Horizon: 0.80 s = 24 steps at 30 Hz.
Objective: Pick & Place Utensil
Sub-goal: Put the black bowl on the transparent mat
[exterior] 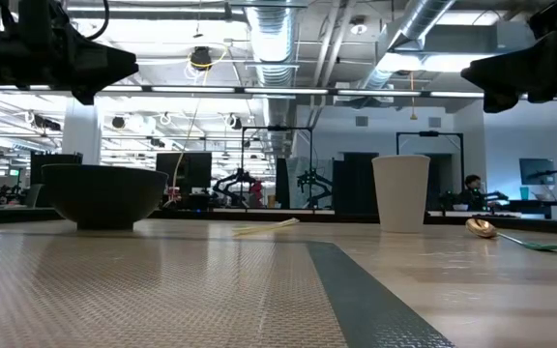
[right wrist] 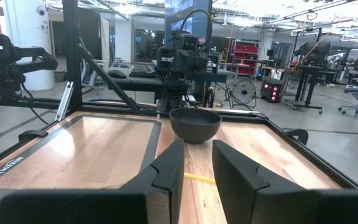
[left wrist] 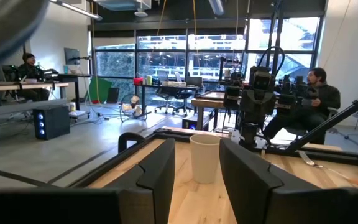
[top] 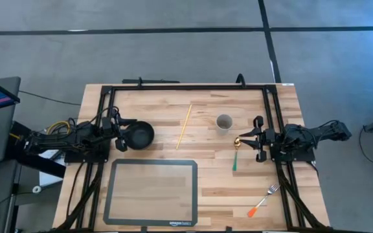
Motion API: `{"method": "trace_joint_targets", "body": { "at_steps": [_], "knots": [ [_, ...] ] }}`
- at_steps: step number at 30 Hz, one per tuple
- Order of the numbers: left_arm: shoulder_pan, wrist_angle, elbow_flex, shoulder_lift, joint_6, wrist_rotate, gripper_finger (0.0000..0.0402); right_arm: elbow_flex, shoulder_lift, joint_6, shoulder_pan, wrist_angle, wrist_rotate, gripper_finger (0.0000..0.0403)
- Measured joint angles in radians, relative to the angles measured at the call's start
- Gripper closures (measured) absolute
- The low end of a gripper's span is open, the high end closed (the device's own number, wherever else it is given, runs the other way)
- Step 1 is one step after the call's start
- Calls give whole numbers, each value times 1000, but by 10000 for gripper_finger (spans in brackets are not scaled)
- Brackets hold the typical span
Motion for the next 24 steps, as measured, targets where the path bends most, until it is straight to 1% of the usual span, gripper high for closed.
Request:
{"method": "trace_joint_targets", "body": {
  "at_steps": [5,8,11,13,16,18,21,24],
  "knots": [
    [0,0,0,0,-65,0,274,0,0,0,0,0,0,326],
    [-2,2,0,11,-158,1,274,0,0,0,0,0,0,326],
    [-2,-6,7,52,-168,1,277,0,0,0,0,0,0,326],
    [-2,-14,43,114,-179,9,281,0,0,0,0,0,0,326],
    [-2,-34,148,245,-183,30,286,0,0,0,0,0,0,326],
    [-2,-109,244,351,-159,31,288,0,0,0,0,0,0,326],
    [-2,-306,410,505,-148,31,288,0,0,0,0,0,0,326],
    [-6,-526,548,645,-177,38,289,0,0,0,0,0,0,326]
  ]
}}
